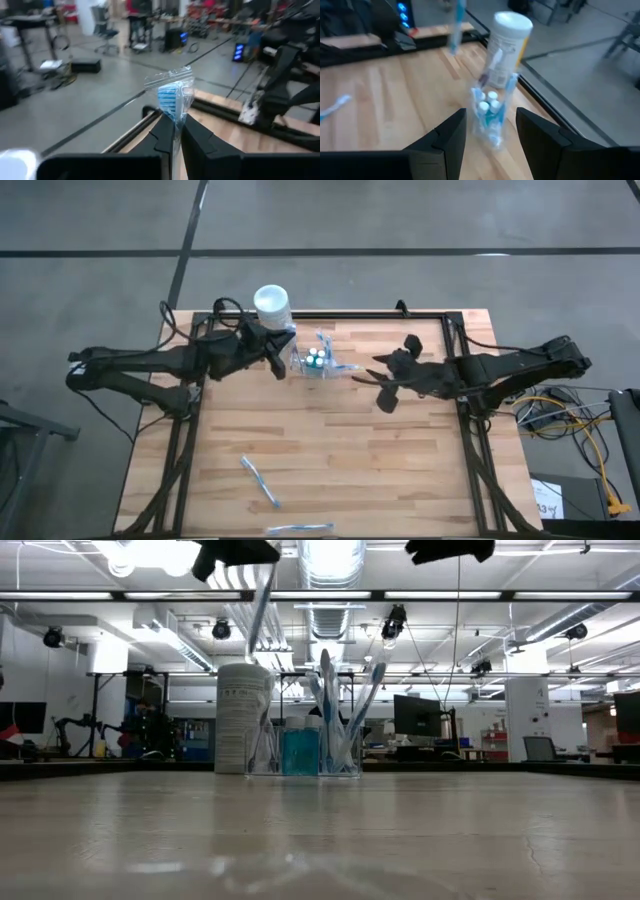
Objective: Pick & Place toothbrushing station
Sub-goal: Put the blue toothbrush into the right of the transparent organizer
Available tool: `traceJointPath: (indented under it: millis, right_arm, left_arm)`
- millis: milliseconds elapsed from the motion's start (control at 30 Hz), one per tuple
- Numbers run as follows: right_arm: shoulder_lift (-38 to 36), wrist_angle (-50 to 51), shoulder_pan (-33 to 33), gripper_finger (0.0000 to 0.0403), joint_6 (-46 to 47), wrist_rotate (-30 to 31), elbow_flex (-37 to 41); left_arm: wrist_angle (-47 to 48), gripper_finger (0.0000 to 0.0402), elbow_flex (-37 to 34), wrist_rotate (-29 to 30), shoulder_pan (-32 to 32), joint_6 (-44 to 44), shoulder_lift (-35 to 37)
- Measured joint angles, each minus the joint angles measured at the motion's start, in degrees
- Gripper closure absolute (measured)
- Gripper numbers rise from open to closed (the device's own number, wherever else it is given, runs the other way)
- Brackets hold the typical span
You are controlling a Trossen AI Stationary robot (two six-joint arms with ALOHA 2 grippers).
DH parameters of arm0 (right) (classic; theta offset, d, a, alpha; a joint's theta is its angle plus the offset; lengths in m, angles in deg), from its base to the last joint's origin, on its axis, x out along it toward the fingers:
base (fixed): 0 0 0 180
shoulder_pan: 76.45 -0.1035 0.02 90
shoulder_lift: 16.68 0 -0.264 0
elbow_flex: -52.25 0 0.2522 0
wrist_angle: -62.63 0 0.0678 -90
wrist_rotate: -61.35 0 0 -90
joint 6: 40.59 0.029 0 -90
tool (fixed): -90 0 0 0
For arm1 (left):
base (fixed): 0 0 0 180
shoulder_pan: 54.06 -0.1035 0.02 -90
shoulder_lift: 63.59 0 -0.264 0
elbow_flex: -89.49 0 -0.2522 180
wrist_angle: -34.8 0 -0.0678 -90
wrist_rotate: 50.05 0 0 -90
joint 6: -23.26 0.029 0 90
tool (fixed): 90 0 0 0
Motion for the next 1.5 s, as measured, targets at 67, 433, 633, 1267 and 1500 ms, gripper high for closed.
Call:
traceJointPath:
  millis: [67, 433, 633, 1267, 1500]
  right_arm:
    - [-2.2, -2.86, -0.99, 0.0234, -0.73, -0.1, 2.15]
    - [-10.44, -11.59, -3.07, 0.0234, -3.35, -0.18, 11.93]
    - [-10.36, -11.66, -3.08, 0.0234, -3.35, -0.18, 13.49]
    - [-10.09, -11.67, -3.07, 0.0234, -3.13, -0.16, 13.56]
    - [-10.09, -11.55, -3.07, 0.0234, -3.34, -0.16, 13.56]
  left_arm:
    - [-4.42, 0.0379, -0.1, -3.65, -1.35, 2.17, -1.26]
    - [-18.3, 0.0379, -0.04, -14.74, -4.62, 5.46, -6.66]
    - [-24.7, 0.0381, 1.62, -22.04, -4.76, 9.01, -11.54]
    - [-27.32, 0.038, 7.6, -27.88, -8.94, 3.97, -29.09]
    - [-29.02, 0.0378, 7.28, -27.9, -10.02, 3.86, -32.1]
